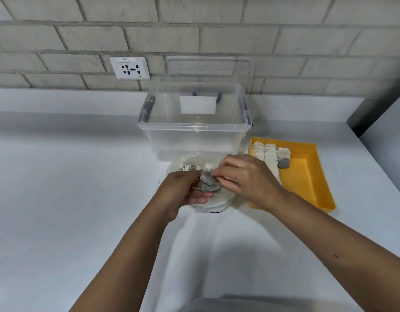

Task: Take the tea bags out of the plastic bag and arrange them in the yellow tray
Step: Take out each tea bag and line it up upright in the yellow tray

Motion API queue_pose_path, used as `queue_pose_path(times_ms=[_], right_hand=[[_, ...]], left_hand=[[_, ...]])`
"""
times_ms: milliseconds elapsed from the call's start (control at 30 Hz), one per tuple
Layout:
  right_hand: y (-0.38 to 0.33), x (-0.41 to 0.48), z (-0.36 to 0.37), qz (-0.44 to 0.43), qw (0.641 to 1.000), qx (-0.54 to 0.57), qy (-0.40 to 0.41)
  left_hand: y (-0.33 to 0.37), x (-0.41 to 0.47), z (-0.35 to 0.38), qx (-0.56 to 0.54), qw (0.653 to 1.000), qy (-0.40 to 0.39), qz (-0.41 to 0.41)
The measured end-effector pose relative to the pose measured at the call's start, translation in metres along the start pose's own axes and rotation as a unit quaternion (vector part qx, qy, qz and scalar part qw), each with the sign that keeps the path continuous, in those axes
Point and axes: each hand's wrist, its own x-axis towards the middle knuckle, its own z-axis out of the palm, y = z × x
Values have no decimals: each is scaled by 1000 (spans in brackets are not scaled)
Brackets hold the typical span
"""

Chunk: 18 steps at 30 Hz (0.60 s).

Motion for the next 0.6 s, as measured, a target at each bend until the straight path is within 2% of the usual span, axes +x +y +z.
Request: queue_pose_path(times_ms=[67,133,267,400,467,500,600], right_hand=[[-2,-7,-5,38,999,-2,0],[-7,-14,-10,125,989,74,-9],[-13,-22,-15,286,927,244,6],[-5,-34,-17,422,863,277,31],[-1,-40,-22,459,827,320,53],[2,-44,-25,465,821,323,75],[9,-54,-37,472,826,283,123]], left_hand=[[0,-3,8,-21,1000,-12,-2],[-1,-6,15,-26,1000,-10,6],[-4,-8,30,-16,999,-11,29],[-6,-6,49,17,999,-13,48],[-6,-3,61,11,999,-17,50],[-5,-2,67,7,998,-19,51],[-2,2,87,17,998,-25,62]])
